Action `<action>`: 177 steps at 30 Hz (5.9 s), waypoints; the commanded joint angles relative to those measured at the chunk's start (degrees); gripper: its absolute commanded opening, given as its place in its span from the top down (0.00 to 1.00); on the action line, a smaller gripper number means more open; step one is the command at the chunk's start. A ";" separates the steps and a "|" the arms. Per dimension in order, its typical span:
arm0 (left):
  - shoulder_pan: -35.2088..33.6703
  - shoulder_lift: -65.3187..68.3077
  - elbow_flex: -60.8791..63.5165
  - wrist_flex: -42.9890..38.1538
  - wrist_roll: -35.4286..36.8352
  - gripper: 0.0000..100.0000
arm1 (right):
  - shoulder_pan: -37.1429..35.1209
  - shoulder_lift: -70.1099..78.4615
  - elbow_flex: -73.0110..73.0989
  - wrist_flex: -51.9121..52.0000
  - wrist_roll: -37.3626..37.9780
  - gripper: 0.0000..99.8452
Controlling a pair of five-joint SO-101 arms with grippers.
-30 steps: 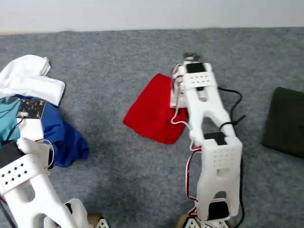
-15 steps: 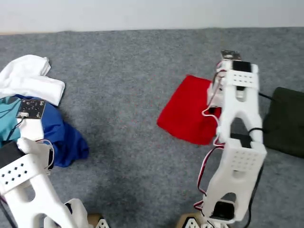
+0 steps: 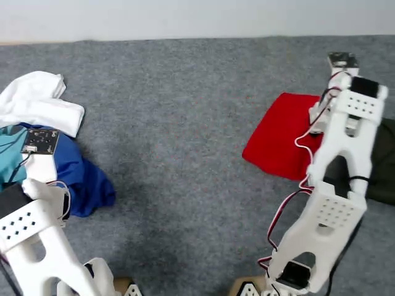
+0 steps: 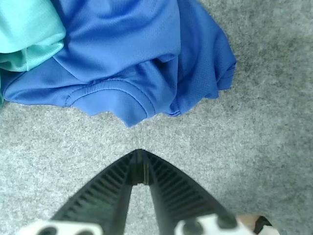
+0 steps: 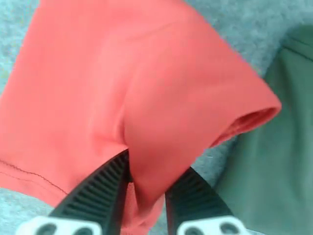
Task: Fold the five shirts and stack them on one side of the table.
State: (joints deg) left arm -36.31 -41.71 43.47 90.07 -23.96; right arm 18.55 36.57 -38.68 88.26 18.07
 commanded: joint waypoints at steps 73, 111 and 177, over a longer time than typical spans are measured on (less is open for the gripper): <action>0.44 -1.23 2.24 -2.64 -0.35 1.00 | 27.82 9.63 -15.74 -19.74 21.01 0.86; 0.53 -1.23 2.15 -4.31 -0.35 1.00 | 23.69 7.52 -17.49 9.10 -13.45 0.74; 0.62 -1.23 2.24 -5.10 -0.35 1.00 | 13.32 -1.54 -11.78 14.20 -13.54 0.74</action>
State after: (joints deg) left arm -36.31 -41.71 46.11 85.93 -23.96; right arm 36.22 39.30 -51.34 100.40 5.14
